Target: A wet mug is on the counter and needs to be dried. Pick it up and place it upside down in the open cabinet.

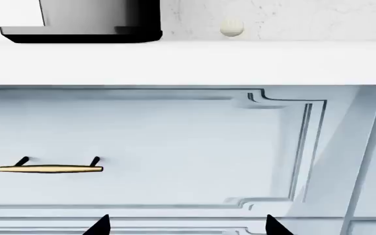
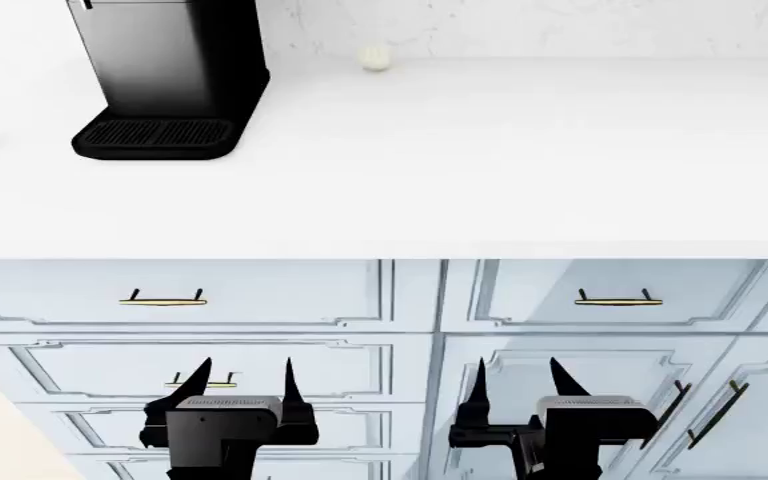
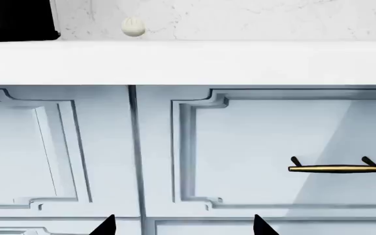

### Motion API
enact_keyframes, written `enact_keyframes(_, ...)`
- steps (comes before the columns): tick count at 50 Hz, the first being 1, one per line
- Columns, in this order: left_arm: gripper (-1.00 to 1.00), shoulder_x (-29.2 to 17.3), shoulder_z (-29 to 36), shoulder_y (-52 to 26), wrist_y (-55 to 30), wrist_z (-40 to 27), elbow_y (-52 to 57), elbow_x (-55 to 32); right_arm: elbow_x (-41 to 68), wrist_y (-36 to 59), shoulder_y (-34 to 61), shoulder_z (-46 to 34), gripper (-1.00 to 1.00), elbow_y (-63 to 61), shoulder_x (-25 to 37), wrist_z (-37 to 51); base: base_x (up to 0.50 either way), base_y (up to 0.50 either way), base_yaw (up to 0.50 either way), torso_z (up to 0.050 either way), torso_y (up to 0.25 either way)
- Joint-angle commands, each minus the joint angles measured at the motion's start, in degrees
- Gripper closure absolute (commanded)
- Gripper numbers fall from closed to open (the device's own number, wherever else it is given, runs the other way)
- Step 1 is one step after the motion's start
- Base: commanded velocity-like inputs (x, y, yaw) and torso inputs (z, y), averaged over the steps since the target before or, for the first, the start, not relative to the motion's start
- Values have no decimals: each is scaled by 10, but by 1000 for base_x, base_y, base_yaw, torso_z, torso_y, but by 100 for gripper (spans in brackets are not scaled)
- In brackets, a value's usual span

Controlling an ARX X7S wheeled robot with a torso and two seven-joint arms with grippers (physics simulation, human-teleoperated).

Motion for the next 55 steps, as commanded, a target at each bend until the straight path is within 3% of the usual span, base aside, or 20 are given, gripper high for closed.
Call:
enact_keyframes(1,-100,-11,12,3,1,-4,2,-11,6,2,-2,-12,-100,-5,8,14,0,0,0,0,0)
enact_keyframes(9,-100,-26,21,7,-16,-15,10,-33,18,-5,-5,-27,-100,-7,22,40,0,0,0,2,0)
enact_keyframes(16,-100,-33,27,14,-48,-32,41,-38,23,4,-8,-39,-100,-27,34,46,0,0,0,50,0)
enact_keyframes(22,-100,-43,28,17,-137,-74,150,-9,38,116,-11,-38,-100,-157,47,53,0,0,0,50,0)
enact_keyframes(32,-100,-66,-33,-65,-483,-62,389,-120,93,351,44,-16,-100,-349,76,57,0,0,0,50,0)
enact_keyframes(36,-100,-85,-65,-116,-586,-56,454,-159,129,439,76,8,-100,-406,83,57,0,0,0,50,0)
enact_keyframes(41,-100,-94,-123,-203,-731,-53,526,-210,187,602,160,55,-100,-491,98,64,0,0,0,50,0)
enact_keyframes(45,-100,-101,-194,-318,-898,-36,588,-270,228,725,244,93,-100,-537,107,65,0,0,0,50,0)
enact_keyframes(47,-100,-148,-218,-335,-900,-138,560,-402,240,763,273,106,-100,-550,109,64,0,0,0,50,0)
enact_keyframes(49,-100,-213,-249,-369,-899,-310,498,-574,256,816,312,128,-100,-567,109,62,0,0,0,50,0)
enact_keyframes(51,-100,-252,-241,-402,-897,-473,450,-746,273,864,351,147,-100,-583,108,59,0,0,0,50,0)
enact_keyframes(52,-100,-268,-226,-416,-894,-509,446,-832,281,887,371,157,-100,-588,108,59,0,0,0,50,0)
enact_keyframes(55,-100,-297,-208,-455,-877,-595,414,-924,392,900,411,183,-100,-563,138,134,0,0,0,50,0)
